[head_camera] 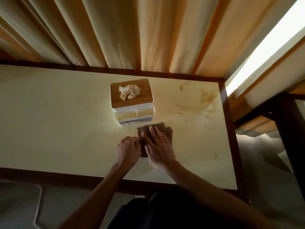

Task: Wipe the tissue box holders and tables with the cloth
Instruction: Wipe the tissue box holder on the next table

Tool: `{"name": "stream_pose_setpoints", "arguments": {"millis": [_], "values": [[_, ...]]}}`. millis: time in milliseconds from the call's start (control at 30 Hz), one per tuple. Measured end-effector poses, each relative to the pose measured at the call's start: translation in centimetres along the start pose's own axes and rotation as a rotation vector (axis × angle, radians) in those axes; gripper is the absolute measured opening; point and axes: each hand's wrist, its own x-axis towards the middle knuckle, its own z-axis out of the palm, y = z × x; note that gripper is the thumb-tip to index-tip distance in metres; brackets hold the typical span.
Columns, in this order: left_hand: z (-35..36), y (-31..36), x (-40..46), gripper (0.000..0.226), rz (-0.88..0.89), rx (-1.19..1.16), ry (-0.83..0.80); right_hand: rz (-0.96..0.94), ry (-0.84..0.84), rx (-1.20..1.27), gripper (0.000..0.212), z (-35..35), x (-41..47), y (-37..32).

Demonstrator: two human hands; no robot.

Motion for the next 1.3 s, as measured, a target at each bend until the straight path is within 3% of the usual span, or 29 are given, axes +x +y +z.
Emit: {"name": "stream_pose_setpoints", "arguments": {"millis": [167, 267, 467, 567, 733, 967, 1133, 1300], "values": [[2.9, 4.0, 1.6, 0.038, 0.363, 0.114, -0.018, 0.193, 0.021, -0.046, 0.061, -0.8, -5.4, 7.6], [5.0, 6.6, 3.3, 0.045, 0.441, 0.143, -0.096, 0.316, 0.056, -0.07, 0.064, -1.4, -9.9, 11.8], [8.0, 8.4, 6.4, 0.062, 0.369, 0.124, -0.128, 0.346, 0.101, -0.085, 0.064, -2.2, -11.2, 16.6], [8.0, 8.9, 8.2, 0.062, 0.305, 0.094, -0.091, 0.434, 0.117, -0.072, 0.061, -3.1, -8.2, 19.5], [7.8, 9.2, 10.2, 0.057, 0.26, 0.08, -0.108, 0.543, 0.007, -0.08, 0.07, -5.9, -1.9, 24.4], [7.3, 7.1, 11.6, 0.058, 0.349, 0.019, -0.069, 0.558, -0.005, -0.102, 0.068, -8.3, 7.6, 29.2], [6.9, 7.1, 11.7, 0.059, 0.285, -0.032, -0.064, 0.527, -0.056, -0.039, 0.066, -9.0, 13.1, 28.2], [6.3, 7.3, 11.6, 0.057, 0.238, -0.156, -0.053, 0.342, -0.111, 0.013, 0.065, -8.0, 17.0, 21.2]]}}
